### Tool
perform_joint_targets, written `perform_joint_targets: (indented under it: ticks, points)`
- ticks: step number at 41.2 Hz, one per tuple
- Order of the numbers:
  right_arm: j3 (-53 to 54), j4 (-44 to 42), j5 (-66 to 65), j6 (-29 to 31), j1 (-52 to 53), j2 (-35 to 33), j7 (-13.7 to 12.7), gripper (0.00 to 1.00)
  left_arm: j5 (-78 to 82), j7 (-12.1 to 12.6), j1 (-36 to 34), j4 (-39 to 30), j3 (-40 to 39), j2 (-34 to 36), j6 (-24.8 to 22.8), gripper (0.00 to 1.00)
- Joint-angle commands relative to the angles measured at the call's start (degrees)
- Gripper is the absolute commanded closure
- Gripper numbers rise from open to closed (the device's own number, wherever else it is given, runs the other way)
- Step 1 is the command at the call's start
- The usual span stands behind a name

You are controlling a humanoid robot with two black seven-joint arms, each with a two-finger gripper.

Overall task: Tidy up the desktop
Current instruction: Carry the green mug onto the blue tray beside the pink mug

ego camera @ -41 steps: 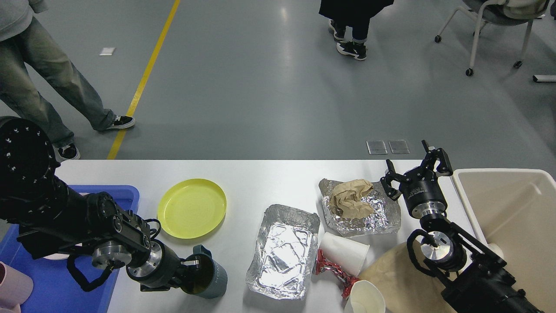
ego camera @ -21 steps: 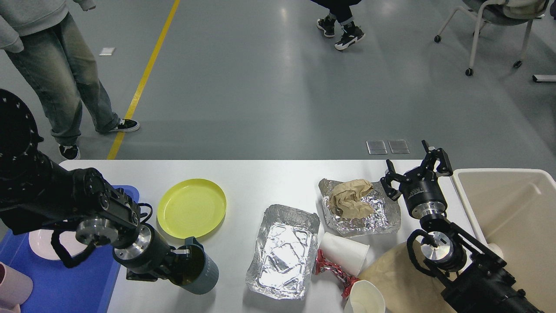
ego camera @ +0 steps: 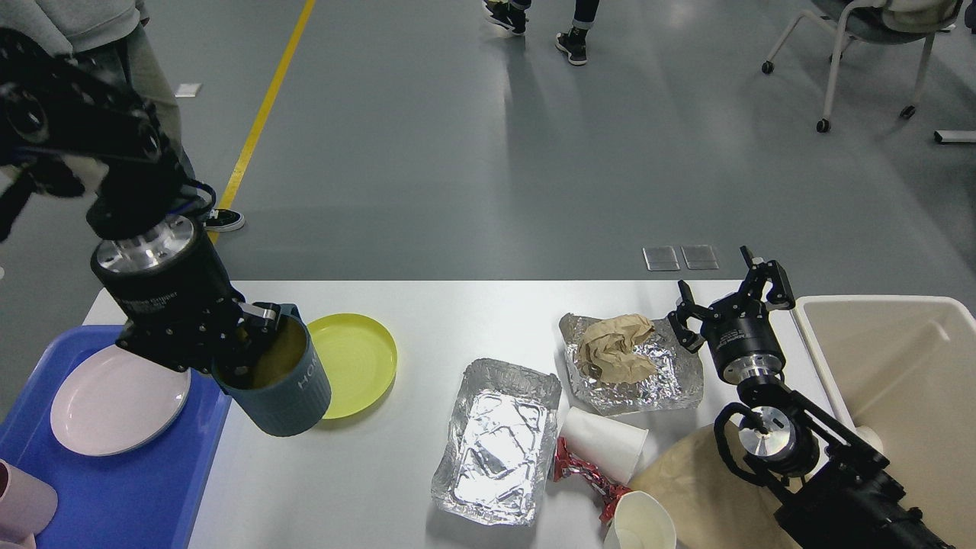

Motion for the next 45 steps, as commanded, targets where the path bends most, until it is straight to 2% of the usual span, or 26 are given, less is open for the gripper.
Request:
perform_joint_targets:
  ticks: [1, 9, 12, 17, 25, 28, 35, 37, 40, 45]
  points:
    - [0.0, 0.0, 0.0, 0.0, 0.0, 0.0, 0.0, 0.0, 1.1, 0.1, -6.0, -0.6, 0.3, 0.1, -0.9, 1.0]
    - [0.0, 0.0, 0.0, 0.0, 0.0, 0.0, 0.0, 0.0, 0.9, -0.6, -6.6, -0.3, 1.8, 0.3, -0.9, 1.0]
    - [0.0, 0.1, 0.0, 0.0, 0.0, 0.0, 0.0, 0.0, 1.1, 0.0, -5.8, 0.1, 2.7, 1.4, -0.9, 1.0]
    - [0.0, 0.1, 0.0, 0.0, 0.0, 0.0, 0.0, 0.0, 3.5, 0.4, -1.2, 2.7, 3.2, 8.9, -0.9, 1.0]
    - [0.0, 0.1, 0.0, 0.0, 0.0, 0.0, 0.0, 0.0, 13.5, -0.6, 7.6, 8.0, 2.4, 18.2, -0.9, 1.0]
    - [0.0, 0.1, 0.0, 0.0, 0.0, 0.0, 0.0, 0.0, 17.1, -0.6, 12.2, 9.6, 1.1, 22.5, -0.9, 1.0]
    - [0.0, 0.1, 0.0, 0.0, 0.0, 0.0, 0.0, 0.0, 28.1, -0.7, 27.9, 17.8, -9.0, 35.2, 2.0, 1.0]
    - [0.0, 0.1, 0.0, 0.0, 0.0, 0.0, 0.0, 0.0, 30.4, -0.7, 32.2, 20.3, -12.9, 36.6, 2.1, 1.0]
    - [0.0, 0.1, 0.0, 0.0, 0.0, 0.0, 0.0, 0.0, 33.5, -1.3, 45.4, 27.3, -22.0, 37.6, 2.4, 1.0]
    - [0.0, 0.1, 0.0, 0.0, 0.0, 0.0, 0.0, 0.0, 36.6, -2.8, 55.2, 33.4, -28.1, 37.3, 2.8, 1.0]
